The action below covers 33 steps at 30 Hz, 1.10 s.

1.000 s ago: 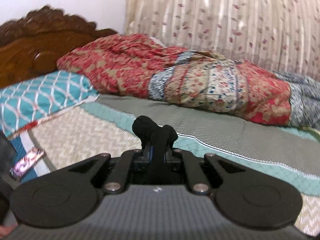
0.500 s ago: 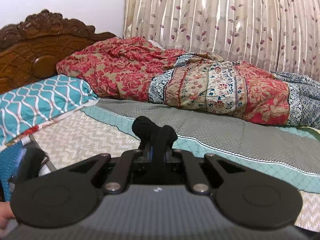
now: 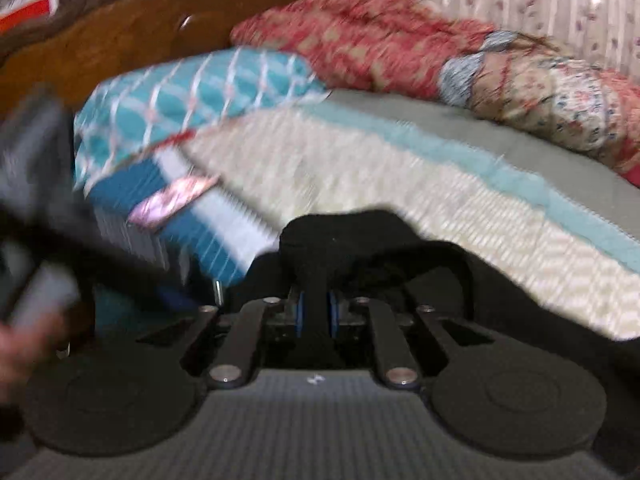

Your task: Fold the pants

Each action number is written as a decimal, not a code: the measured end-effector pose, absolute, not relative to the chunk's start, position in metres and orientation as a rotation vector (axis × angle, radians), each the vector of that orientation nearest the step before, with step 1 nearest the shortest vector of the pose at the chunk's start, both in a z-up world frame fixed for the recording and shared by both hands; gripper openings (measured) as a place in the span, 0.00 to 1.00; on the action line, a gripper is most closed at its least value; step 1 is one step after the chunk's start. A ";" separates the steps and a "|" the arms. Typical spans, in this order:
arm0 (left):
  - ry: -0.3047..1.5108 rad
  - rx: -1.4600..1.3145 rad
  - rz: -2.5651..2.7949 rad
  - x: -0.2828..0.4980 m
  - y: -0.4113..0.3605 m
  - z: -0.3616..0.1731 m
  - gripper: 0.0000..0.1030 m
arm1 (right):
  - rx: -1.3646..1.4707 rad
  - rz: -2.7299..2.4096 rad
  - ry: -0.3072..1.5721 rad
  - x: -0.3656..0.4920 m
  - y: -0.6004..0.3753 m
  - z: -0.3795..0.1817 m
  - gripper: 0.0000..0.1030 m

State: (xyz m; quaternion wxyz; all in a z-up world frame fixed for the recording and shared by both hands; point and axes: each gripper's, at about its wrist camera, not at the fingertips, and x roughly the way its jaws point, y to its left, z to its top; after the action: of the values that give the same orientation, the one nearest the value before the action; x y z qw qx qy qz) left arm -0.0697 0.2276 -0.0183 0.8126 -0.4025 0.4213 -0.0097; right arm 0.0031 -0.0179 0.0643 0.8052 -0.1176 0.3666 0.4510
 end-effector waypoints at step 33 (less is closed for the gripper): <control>0.944 -0.608 0.053 -0.030 0.205 -0.008 0.16 | -0.343 0.835 0.846 -0.028 -0.022 0.043 0.05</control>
State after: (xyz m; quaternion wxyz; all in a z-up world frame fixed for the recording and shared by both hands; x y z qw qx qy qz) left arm -0.0296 0.2055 -0.0078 0.8462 -0.2883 0.4474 0.0252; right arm -0.0285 -0.0225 0.0434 0.8147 -0.1608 0.3964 0.3914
